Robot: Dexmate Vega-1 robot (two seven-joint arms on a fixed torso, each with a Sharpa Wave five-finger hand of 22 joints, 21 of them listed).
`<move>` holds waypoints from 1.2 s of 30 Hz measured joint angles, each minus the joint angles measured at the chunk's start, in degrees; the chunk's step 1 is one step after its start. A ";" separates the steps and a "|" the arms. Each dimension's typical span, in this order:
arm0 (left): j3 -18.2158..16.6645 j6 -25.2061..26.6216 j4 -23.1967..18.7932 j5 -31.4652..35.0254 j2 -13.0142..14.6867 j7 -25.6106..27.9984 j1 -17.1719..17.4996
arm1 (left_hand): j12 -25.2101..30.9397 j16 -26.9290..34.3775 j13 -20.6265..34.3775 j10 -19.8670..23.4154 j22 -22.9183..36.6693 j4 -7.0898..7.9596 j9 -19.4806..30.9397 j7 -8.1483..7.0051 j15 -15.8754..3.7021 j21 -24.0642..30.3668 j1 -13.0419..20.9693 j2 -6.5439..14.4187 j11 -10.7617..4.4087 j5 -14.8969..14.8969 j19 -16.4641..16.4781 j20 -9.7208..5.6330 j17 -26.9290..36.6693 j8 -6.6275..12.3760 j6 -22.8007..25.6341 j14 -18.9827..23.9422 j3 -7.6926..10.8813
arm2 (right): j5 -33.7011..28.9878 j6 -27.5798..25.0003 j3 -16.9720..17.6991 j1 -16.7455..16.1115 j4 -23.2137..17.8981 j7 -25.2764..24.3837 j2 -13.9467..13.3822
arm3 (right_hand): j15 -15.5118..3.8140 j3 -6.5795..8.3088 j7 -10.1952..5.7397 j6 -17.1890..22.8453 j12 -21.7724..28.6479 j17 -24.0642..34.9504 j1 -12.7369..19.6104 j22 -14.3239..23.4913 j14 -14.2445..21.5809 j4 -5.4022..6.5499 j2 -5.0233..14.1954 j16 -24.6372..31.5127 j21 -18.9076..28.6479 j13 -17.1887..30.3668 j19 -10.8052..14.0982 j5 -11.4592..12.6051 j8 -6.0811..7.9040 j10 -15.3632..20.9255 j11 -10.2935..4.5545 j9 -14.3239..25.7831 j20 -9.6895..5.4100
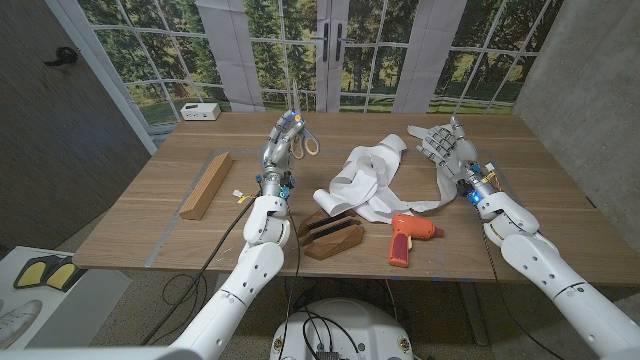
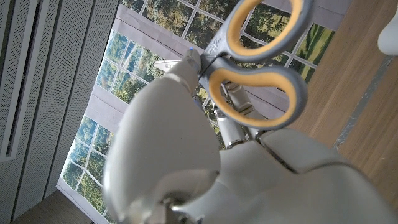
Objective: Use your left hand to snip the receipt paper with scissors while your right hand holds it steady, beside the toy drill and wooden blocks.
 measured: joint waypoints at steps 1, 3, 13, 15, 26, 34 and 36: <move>0.09 0.12 0.11 -0.40 -0.19 -0.38 -0.13 | 0.22 -0.02 0.00 0.00 0.00 0.00 0.00 -0.13 -0.20 0.00 0.00 0.00 -0.01 0.00 0.00 0.00 0.00 0.00 0.13 0.20 0.00 | 0.00 -0.06 0.06 -0.12 -0.14 -0.01 -0.14 | 0.00 0.00 0.00 0.00 0.00 0.00 0.00 0.00 0.00 0.00 0.00 0.00 0.00 0.00 0.20 0.00 0.00 0.00 0.00 0.00 -0.19; 0.22 0.28 0.26 -0.94 -0.48 -0.88 -0.32 | 0.24 -0.16 0.02 0.00 0.00 0.00 0.00 -0.32 -0.20 -0.14 0.00 0.00 0.00 0.00 0.00 0.00 0.02 0.00 0.32 0.20 0.00 | 0.01 -0.15 0.19 -0.31 -0.35 -0.02 -0.32 | -0.33 0.17 -0.02 -0.01 0.00 0.00 0.12 0.00 0.33 -0.17 0.12 0.21 0.00 0.00 0.31 0.00 0.00 0.00 0.00 0.00 -0.30; 0.99 0.87 1.57 -3.58 -2.13 -4.17 -1.41 | 0.25 -0.21 0.05 0.00 -0.01 0.00 0.00 -0.32 -0.20 -0.36 0.03 0.02 0.00 -0.01 0.00 0.00 0.03 0.00 0.32 0.20 0.00 | 0.35 -0.53 0.91 -1.51 -1.36 0.17 -1.40 | -0.11 0.82 -0.32 -0.32 0.00 0.26 0.53 0.27 0.71 -0.28 0.53 0.43 0.44 0.27 0.92 0.00 0.00 0.83 0.21 0.00 -0.31; 1.07 0.90 1.87 -3.95 -2.35 -4.68 -1.54 | 0.25 -0.22 0.05 0.00 -0.01 0.00 0.05 -0.32 -0.20 -0.43 0.09 0.09 0.00 -0.01 0.00 0.00 0.03 0.00 0.32 0.20 0.00 | 0.44 -0.68 1.09 -1.82 -1.66 0.24 -1.66 | -0.41 0.82 -0.32 -0.32 0.35 0.26 0.53 0.27 1.02 -0.28 0.53 0.43 0.44 0.27 1.14 0.00 0.00 1.13 0.10 0.00 -0.09; 0.94 1.18 4.86 -7.24 -3.98 -9.79 -2.91 | 0.24 -0.38 0.29 -0.01 -0.03 0.00 0.15 -0.32 -0.20 -0.43 0.26 0.25 0.01 0.14 0.00 0.00 -0.15 -0.01 0.32 0.20 -0.01 | 0.63 -1.33 2.05 -3.36 -3.39 0.13 -3.06 | 0.30 1.50 -0.32 -0.32 0.42 0.79 0.83 0.26 3.59 -0.55 0.83 1.73 0.84 0.54 2.97 0.01 0.00 2.35 0.30 0.00 -0.31; 0.84 2.28 7.01 -9.40 -5.20 -13.04 -4.14 | 0.23 -0.42 0.36 -0.01 -0.04 0.00 0.10 -0.32 -0.20 -0.44 0.26 0.25 0.01 0.14 0.00 0.00 -0.28 -0.01 0.32 0.20 -0.02 | 0.90 -1.58 3.18 -4.64 -4.73 0.05 -4.07 | -0.69 1.93 -0.31 -0.32 1.09 1.31 0.83 0.53 5.39 -0.59 0.83 2.73 1.33 0.53 4.41 0.01 0.00 3.80 0.32 0.00 -0.10; 0.78 2.73 7.60 -10.05 -5.71 -13.69 -4.53 | 0.23 -0.46 0.36 -0.01 -0.04 -0.01 0.10 -0.32 -0.20 -0.44 0.26 0.25 0.01 0.14 0.00 0.00 -0.28 -0.01 0.32 0.20 -0.15 | 0.97 -1.63 3.59 -5.08 -5.18 0.09 -4.45 | -0.92 1.93 -0.31 -0.32 1.31 1.40 0.82 0.54 6.27 -0.59 0.83 3.05 1.33 0.57 4.84 0.01 0.23 4.32 0.20 0.00 -0.13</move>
